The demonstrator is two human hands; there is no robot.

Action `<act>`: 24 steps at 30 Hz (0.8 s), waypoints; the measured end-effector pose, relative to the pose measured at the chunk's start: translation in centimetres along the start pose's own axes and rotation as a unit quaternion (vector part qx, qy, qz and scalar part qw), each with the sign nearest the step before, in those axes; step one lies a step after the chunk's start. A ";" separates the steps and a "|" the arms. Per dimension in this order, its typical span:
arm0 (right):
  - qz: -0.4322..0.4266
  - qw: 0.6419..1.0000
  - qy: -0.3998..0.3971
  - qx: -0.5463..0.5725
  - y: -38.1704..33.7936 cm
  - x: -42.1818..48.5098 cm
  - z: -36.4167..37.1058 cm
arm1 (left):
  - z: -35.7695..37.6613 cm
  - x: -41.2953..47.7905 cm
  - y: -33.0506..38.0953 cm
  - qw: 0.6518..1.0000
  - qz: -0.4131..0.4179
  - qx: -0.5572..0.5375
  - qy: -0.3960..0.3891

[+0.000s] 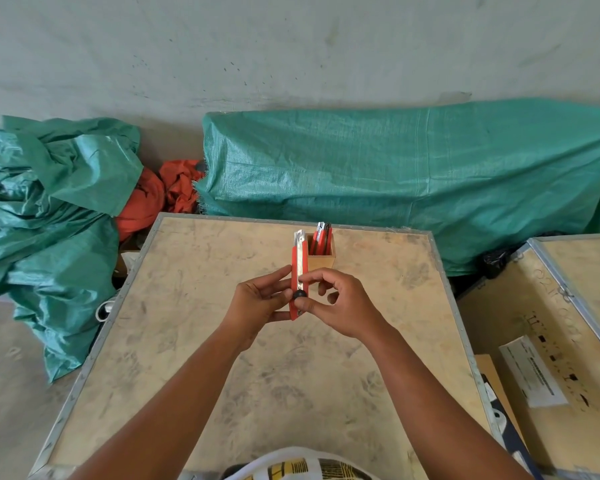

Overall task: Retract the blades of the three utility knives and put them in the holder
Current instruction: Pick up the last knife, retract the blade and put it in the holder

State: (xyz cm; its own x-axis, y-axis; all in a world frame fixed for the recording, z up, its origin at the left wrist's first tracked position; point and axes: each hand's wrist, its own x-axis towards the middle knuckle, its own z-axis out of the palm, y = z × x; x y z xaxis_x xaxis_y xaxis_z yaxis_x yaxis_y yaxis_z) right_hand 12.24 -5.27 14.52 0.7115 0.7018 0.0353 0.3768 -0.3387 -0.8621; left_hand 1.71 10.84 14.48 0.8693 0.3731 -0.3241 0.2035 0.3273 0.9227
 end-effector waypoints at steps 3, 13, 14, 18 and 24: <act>-0.014 1.000 -0.006 -0.010 0.1 0.1 -0.1 | -0.1 -0.1 0.1 1.000 0.000 0.003 -0.001; 0.022 0.997 0.050 0.059 0.7 0.5 0.4 | 0.2 0.6 0.1 1.000 -0.004 0.015 -0.003; 0.026 0.996 0.050 0.070 0.9 0.8 0.3 | 0.3 0.7 0.0 1.000 -0.004 0.021 -0.005; 0.027 0.997 0.056 0.053 1.9 2.6 -0.4 | 0.8 1.9 0.1 0.999 -0.008 0.039 -0.013; 0.027 0.994 0.070 0.081 2.8 7.0 -2.5 | 1.8 5.9 2.3 0.999 0.001 0.038 -0.031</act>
State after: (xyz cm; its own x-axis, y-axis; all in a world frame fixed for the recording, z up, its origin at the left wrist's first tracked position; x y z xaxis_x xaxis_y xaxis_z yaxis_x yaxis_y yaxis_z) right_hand 19.71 -2.86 13.60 0.8083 0.5868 0.0475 0.2438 -0.2603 -0.9342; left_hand 8.09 12.26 15.11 0.8956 0.3188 -0.3102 0.2328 0.2583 0.9376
